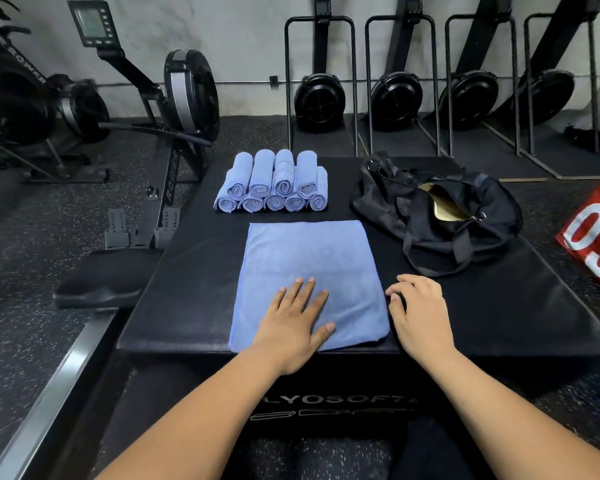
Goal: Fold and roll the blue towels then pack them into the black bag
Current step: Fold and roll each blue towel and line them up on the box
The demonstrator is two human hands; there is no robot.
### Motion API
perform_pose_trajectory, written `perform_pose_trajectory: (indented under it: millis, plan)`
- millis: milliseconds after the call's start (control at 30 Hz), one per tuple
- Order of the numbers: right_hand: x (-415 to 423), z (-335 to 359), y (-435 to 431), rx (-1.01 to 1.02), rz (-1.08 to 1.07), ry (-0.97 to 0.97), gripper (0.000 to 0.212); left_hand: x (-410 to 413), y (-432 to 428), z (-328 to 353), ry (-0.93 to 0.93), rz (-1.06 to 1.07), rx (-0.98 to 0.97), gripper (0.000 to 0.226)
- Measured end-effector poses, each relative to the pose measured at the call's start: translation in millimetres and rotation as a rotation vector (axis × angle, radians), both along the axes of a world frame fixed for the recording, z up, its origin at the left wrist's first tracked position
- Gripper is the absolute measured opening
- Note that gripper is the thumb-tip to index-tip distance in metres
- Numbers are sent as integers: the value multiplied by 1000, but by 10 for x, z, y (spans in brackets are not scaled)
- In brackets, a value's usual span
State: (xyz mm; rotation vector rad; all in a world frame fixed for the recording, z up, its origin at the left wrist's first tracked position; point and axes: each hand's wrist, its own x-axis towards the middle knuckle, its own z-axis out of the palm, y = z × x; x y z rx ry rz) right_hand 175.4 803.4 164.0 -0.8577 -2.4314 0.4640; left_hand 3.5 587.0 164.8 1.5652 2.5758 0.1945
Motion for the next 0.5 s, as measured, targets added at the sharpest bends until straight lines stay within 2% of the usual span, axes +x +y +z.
perform_pose_trajectory:
  millis: [300, 367, 500]
  plan:
    - [438, -77, -342, -102, 82, 51, 25, 64, -19, -21, 67, 15, -60, 75]
    - [472, -51, -381, -126, 89, 65, 35, 64, -17, -21, 69, 14, -59, 75]
    - [515, -69, -545, -166, 12, 86, 43, 64, -19, -33, 66, 18, -49, 75]
